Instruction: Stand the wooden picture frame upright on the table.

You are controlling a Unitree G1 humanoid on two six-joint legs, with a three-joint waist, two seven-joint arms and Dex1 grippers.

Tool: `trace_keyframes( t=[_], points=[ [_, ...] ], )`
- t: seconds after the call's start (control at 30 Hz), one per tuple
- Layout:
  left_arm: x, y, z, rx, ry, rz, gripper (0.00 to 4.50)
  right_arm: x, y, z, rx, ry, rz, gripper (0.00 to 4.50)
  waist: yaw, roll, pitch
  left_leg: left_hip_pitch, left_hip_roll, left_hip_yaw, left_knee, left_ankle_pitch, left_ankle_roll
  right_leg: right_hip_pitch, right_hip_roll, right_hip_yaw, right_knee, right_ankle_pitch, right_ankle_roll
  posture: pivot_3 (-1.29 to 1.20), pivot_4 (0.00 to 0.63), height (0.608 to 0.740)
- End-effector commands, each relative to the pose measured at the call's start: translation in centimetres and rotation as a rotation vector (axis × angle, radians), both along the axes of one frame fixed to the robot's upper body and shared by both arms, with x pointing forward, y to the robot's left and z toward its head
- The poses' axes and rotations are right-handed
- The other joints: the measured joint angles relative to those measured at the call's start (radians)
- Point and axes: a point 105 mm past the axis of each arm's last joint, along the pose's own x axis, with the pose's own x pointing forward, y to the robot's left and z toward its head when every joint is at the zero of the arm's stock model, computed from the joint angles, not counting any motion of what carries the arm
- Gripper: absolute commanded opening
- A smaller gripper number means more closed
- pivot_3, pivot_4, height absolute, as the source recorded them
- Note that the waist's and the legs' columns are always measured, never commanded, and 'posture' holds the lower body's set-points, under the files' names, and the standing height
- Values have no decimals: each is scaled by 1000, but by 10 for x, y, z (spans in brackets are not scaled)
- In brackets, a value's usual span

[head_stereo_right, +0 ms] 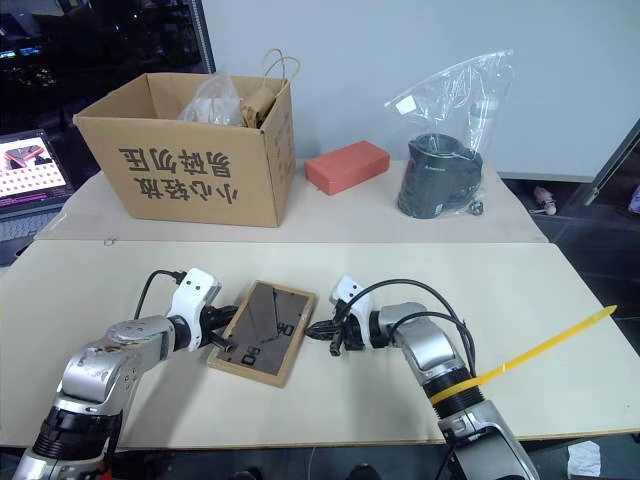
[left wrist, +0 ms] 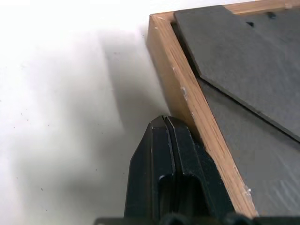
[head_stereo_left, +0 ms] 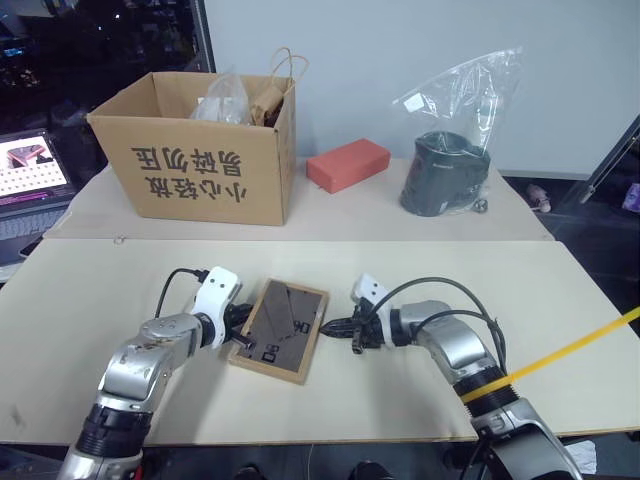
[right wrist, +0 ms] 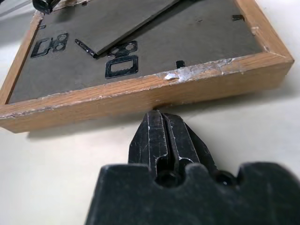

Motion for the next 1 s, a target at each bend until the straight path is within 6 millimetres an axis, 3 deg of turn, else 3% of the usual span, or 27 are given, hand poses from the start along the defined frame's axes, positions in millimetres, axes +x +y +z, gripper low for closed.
trace_keyframes(
  t=[0.03, 0.2, 0.47, 0.6, 0.8, 0.9, 1.0],
  points=[
    [-14, -10, -8, -19, 54, -58, 52, 11, -8, 7, -24, -63, -46, 0, 0, 0, 0, 0, 0, 0, 0, 0, 0, 0, 0, 0, 0, 0, 1, 0, 150, 738],
    [-26, 6, -15, 6, 106, -46, 52, 31, -25, 15, -49, -114, -127, 0, -2, 0, 0, 0, 0, 0, 0, 0, 0, 0, 0, 0, 0, 0, 1, 0, 150, 738],
    [-36, -19, -16, -63, 144, -117, 52, 33, -12, 16, -23, -117, -100, 0, -3, 0, 0, 0, 0, 0, 0, 0, 0, 1, 0, 0, -1, -1, 1, 0, 150, 738],
    [-40, -20, -19, -67, 165, -119, 52, 32, -10, 13, -19, -111, -103, 0, -2, 0, 0, 0, 0, 0, 0, 0, 0, 1, 0, 0, -1, 0, 0, 0, 150, 738],
    [-41, -10, -23, -35, 180, -100, 52, 32, -14, 11, -32, -106, -108, 0, -2, 0, 0, 1, 0, 0, 0, 0, 0, 1, 0, 0, -1, 0, 1, 0, 150, 738],
    [-37, 4, -18, -22, 153, -71, 52, 32, -26, 12, -46, -105, -128, 0, -2, 0, 0, 1, 0, 0, 0, 0, 0, 1, 0, 0, -1, 0, 1, 0, 150, 738],
    [-34, 23, -5, -62, 116, -44, 52, 36, -47, 29, -15, -163, -177, 0, -2, 0, 0, 1, 0, 0, 0, 0, 0, 0, 0, 0, -1, 0, 1, 0, 150, 738]
  ],
)
